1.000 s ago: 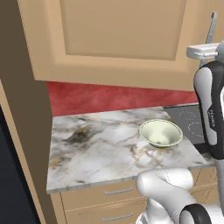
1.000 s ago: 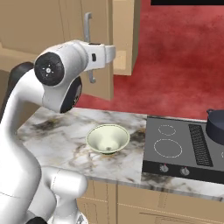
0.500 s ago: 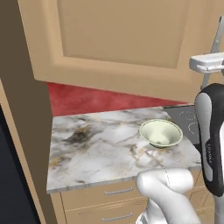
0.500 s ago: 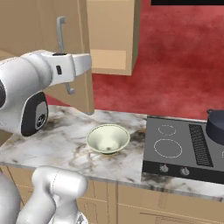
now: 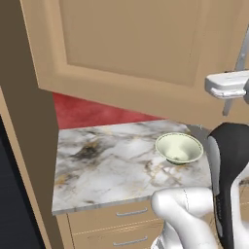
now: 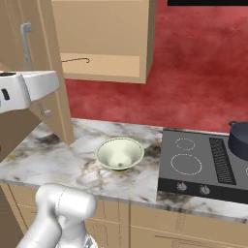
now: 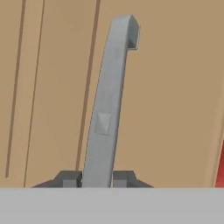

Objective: Open the cabinet and move the ladle to the pot. Then close the cabinet.

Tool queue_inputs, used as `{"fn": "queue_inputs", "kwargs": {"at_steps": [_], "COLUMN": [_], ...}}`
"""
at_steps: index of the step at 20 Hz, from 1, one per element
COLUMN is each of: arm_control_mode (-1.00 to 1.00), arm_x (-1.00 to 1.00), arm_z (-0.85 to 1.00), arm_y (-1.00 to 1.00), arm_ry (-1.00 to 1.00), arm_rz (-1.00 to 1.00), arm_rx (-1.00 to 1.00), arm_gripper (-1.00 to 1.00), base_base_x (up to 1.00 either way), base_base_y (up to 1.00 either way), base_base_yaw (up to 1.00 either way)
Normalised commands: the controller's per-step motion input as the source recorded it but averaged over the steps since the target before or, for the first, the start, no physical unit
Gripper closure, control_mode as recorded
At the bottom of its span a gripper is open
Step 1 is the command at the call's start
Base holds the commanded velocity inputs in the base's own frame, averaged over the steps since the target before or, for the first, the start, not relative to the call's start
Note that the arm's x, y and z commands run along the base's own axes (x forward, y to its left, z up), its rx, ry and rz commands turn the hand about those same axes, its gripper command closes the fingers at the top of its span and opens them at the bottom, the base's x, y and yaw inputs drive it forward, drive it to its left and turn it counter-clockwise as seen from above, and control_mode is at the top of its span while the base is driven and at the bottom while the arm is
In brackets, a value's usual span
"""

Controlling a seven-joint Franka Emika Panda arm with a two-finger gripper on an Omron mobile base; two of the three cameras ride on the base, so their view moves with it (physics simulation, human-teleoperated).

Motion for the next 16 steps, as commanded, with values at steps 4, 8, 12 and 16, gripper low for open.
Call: {"fn": "queue_inputs", "kwargs": {"at_steps": [4, 8, 12, 16], "arm_control_mode": [-1.0, -1.0, -1.0, -1.0], "arm_x": [-0.58, -0.09, -0.02, 0.0], "arm_z": [0.0, -0.06, -0.01, -0.03], "arm_y": [0.46, 0.81, 0.65, 0.68], "arm_ry": [0.0, 0.02, 0.0, -0.04], "arm_rz": [-0.13, -0.23, -0.17, -0.15], "arm_rx": [-0.06, -0.07, -0.06, -0.06], "arm_gripper": [-1.0, -1.0, -1.0, -1.0], "base_base_x": [0.0, 0.0, 0.0, 0.0], "base_base_y": [0.0, 0.0, 0.0, 0.0], "base_base_yaw": [0.0, 0.0, 0.0, 0.0]}}
